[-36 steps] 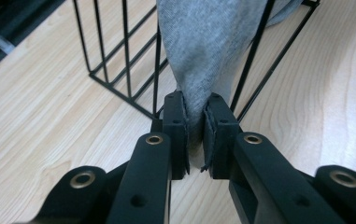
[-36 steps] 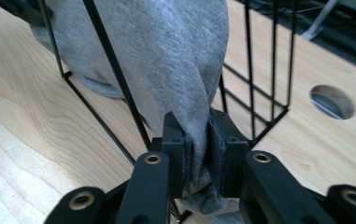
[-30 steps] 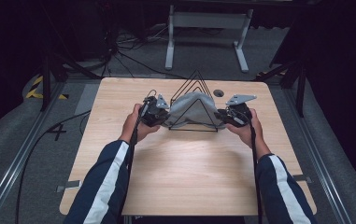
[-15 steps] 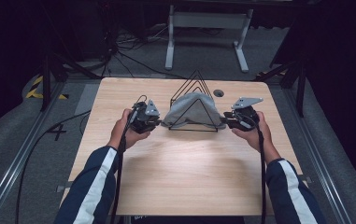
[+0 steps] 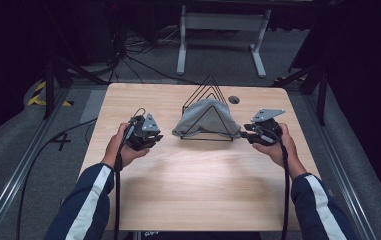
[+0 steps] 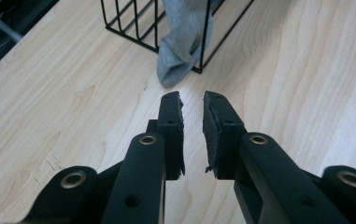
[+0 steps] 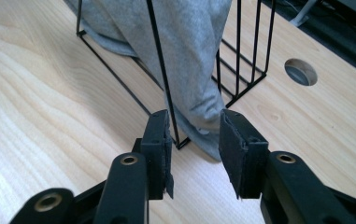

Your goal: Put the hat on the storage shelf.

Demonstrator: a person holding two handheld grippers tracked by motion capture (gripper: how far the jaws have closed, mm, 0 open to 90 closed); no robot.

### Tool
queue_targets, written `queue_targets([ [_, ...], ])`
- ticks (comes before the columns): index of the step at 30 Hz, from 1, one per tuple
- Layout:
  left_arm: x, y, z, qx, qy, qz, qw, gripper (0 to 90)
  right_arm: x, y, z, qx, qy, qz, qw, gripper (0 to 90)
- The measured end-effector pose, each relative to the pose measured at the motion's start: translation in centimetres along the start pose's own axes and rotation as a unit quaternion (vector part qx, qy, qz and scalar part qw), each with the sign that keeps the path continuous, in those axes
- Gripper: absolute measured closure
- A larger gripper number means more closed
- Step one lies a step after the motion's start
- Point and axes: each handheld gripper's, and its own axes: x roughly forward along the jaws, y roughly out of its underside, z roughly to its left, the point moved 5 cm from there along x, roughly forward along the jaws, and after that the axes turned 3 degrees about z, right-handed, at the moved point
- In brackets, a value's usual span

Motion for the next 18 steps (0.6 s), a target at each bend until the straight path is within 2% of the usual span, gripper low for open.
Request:
queue_targets([
  [3, -0.1, 0.3, -0.1, 0.004, 0.002, 0.004, 1.0000, 76.3, -0.2, 0.3, 0.1, -0.005, 0.000, 0.007, 1.0000, 62.9],
  [4, -0.1, 0.7, -0.1, 0.005, 0.001, 0.008, 0.9999, 76.3, -0.4, 0.8, 0.1, -0.011, 0.000, 0.022, 0.9997, 62.4],
  [8, -0.2, 1.3, -0.2, 0.004, 0.004, 0.012, 0.9999, 76.1, -0.6, 1.4, 0.2, -0.013, -0.002, 0.028, 0.9995, 61.6],
  [10, -0.4, 2.0, -0.4, -0.003, 0.006, 0.013, 0.9999, 76.1, -0.8, 2.0, 0.3, -0.016, -0.002, 0.035, 0.9993, 60.8],
  [12, -0.7, 2.6, -0.6, 0.001, 0.008, 0.017, 0.9998, 75.6, -1.0, 2.4, 0.3, -0.020, 0.000, 0.039, 0.9990, 60.8],
  [18, -1.4, 4.7, -1.1, -0.004, 0.015, 0.021, 0.9997, 74.6, -1.5, 4.0, 0.7, -0.023, 0.004, 0.047, 0.9986, 60.4],
])
